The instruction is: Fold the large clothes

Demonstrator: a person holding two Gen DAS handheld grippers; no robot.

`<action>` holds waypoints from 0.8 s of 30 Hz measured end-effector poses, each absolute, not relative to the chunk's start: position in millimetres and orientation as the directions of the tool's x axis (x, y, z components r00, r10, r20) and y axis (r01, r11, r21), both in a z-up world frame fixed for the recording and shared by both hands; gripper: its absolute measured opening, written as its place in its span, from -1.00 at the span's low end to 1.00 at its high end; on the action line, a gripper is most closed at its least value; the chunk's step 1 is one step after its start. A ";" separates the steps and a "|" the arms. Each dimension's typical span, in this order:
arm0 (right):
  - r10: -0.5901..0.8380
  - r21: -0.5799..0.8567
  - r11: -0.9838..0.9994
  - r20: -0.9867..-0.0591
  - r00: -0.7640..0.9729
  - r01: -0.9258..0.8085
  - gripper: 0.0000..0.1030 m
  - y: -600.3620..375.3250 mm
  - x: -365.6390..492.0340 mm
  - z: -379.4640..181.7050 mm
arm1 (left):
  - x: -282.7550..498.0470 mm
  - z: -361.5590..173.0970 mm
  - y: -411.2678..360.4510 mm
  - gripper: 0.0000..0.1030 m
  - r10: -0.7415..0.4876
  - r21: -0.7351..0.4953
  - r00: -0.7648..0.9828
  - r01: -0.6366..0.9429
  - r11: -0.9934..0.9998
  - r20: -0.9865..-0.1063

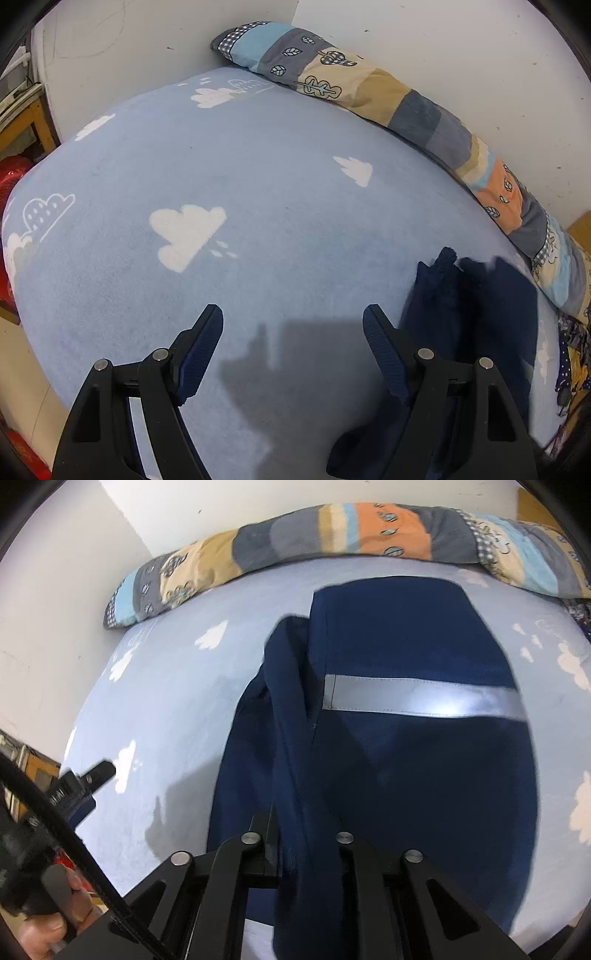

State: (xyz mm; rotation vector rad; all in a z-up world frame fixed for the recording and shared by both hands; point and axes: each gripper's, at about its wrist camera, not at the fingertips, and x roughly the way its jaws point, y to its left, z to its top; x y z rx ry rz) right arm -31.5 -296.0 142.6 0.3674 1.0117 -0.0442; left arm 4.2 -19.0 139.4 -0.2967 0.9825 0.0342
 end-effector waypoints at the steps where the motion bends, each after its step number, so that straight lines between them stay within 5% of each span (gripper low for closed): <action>1: 0.136 0.281 0.939 -0.835 0.533 0.200 -0.82 -288.2 -31.3 138.5 | 3.5 140.8 -20.4 0.50 -0.101 -0.225 0.561 -0.157 0.962 -0.821; 11: 0.184 0.286 0.949 -0.846 0.500 0.133 -0.79 -252.6 -20.7 112.2 | 2.6 142.3 -23.5 0.50 -0.094 -0.218 0.562 -0.157 0.963 -0.822; 13: 0.252 0.340 0.937 -0.821 0.512 0.084 -0.65 -256.9 -25.8 118.5 | 2.8 143.8 -24.5 0.50 -0.100 -0.226 0.566 -0.157 0.961 -0.818; 19: 0.498 0.508 0.852 -0.716 0.490 -0.124 -0.63 -284.6 -53.0 163.6 | 3.1 142.5 -31.1 0.50 -0.098 -0.216 0.565 -0.145 0.966 -0.819; 24: 0.341 0.467 0.884 -0.667 0.662 0.015 -0.50 -388.1 -63.3 195.9 | 3.0 142.4 -43.8 0.50 -0.108 -0.205 0.567 -0.109 0.973 -0.816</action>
